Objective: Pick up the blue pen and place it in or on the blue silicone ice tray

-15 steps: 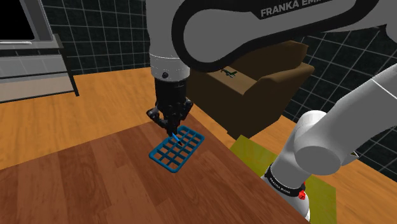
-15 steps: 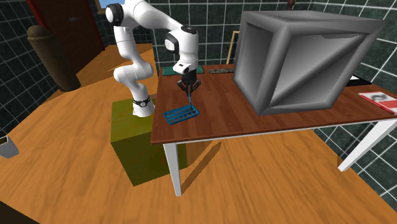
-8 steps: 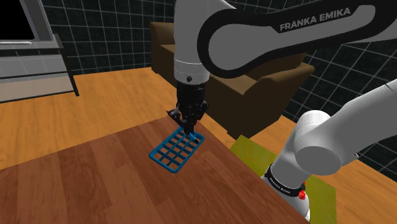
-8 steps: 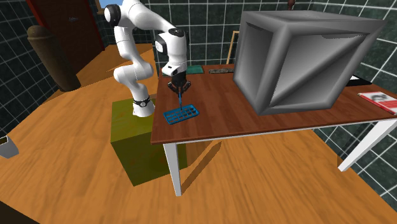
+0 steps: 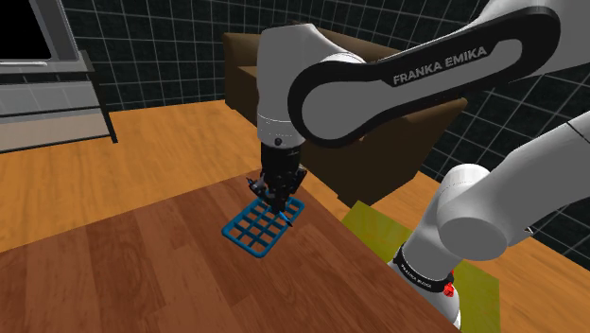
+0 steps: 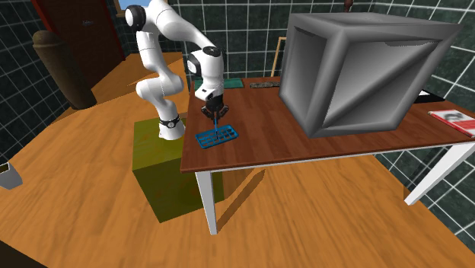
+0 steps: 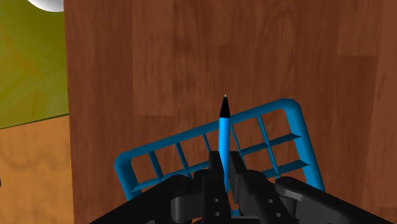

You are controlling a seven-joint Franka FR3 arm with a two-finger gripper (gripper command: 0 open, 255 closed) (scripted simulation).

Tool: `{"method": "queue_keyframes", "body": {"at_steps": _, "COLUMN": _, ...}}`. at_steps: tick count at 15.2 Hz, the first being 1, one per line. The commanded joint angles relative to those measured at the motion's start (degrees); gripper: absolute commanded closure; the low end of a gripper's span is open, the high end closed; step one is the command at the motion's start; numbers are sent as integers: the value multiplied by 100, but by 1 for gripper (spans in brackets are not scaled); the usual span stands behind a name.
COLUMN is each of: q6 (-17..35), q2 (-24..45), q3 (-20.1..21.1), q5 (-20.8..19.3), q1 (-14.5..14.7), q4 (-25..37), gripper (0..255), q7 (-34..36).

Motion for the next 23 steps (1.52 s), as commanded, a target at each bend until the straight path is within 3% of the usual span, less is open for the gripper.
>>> {"method": "queue_keyframes", "body": {"at_steps": 1, "q6": 181, "q2": 80, "q3": 46, "q5": 12, "q1": 4, "q4": -97, "gripper": 255, "q7": 15}}
{"method": "queue_keyframes", "body": {"at_steps": 5, "q6": 536, "q2": 259, "q3": 120, "q5": 18, "q1": -6, "q4": -276, "gripper": 255, "q7": 26}}
{"method": "queue_keyframes", "body": {"at_steps": 13, "q6": 535, "q2": 258, "q3": 119, "q5": 18, "q1": -5, "q4": -276, "gripper": 255, "q7": 26}}
{"method": "queue_keyframes", "body": {"at_steps": 14, "q6": 535, "q2": 258, "q3": 119, "q5": 18, "q1": -5, "q4": -276, "gripper": 0, "q7": 26}}
{"method": "queue_keyframes", "body": {"at_steps": 19, "q6": 535, "q2": 258, "q3": 119, "q5": 18, "q1": -5, "q4": -276, "gripper": 0, "q7": 26}}
{"method": "queue_keyframes", "body": {"at_steps": 23, "q6": -281, "q2": -35, "q3": -48, "q5": -46, "q1": -28, "q4": 251, "gripper": 0, "q7": 8}}
